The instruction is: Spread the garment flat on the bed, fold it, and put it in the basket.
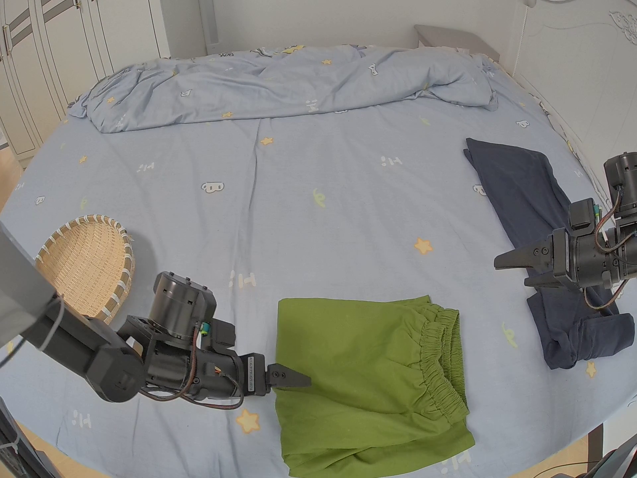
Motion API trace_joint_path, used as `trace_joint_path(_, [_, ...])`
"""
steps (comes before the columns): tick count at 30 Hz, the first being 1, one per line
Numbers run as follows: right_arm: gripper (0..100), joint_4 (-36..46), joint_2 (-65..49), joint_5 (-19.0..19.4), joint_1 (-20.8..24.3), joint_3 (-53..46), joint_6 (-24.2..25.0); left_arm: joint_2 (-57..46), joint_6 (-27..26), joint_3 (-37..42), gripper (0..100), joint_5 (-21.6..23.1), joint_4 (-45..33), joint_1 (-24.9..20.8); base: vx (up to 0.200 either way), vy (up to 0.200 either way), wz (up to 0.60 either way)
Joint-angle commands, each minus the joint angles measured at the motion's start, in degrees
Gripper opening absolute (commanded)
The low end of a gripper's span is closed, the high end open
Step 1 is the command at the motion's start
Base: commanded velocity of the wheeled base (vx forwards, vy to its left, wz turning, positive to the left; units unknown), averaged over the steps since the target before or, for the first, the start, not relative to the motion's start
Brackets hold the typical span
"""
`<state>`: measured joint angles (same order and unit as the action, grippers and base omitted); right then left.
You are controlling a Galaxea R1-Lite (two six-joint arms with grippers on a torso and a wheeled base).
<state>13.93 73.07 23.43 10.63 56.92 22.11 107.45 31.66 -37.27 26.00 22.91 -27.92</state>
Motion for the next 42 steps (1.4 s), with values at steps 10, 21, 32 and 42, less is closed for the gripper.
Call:
trace_joint_path(10, [100, -0.31, 0.14, -0.05, 0.62, -0.76, 1.00, 7.16, 4.38, 1.50, 100, 4.58, 11.81, -3.64, 0.000, 0.000, 0.00])
trace_joint_path(21, [100, -0.31, 0.58, -0.05, 0.88, -1.20, 0.91, 9.53, 4.99, -1.23, 100, 8.01, 14.10, -5.48, 0.000, 0.000, 0.00])
trace_joint_path(32, [100, -0.31, 0.49, -0.05, 0.80, -1.28, 0.91, 8.22, 4.55, -1.41, 0, 6.78, 14.27, -5.31, 0.000, 0.000, 0.00])
trace_joint_path(42, [100, -0.22, 0.58, -0.14, 0.80, -1.28, 0.91, -2.07, 4.29, -6.94, 0, 1.77, 0.03, -2.23, 0.000, 0.000, 0.00])
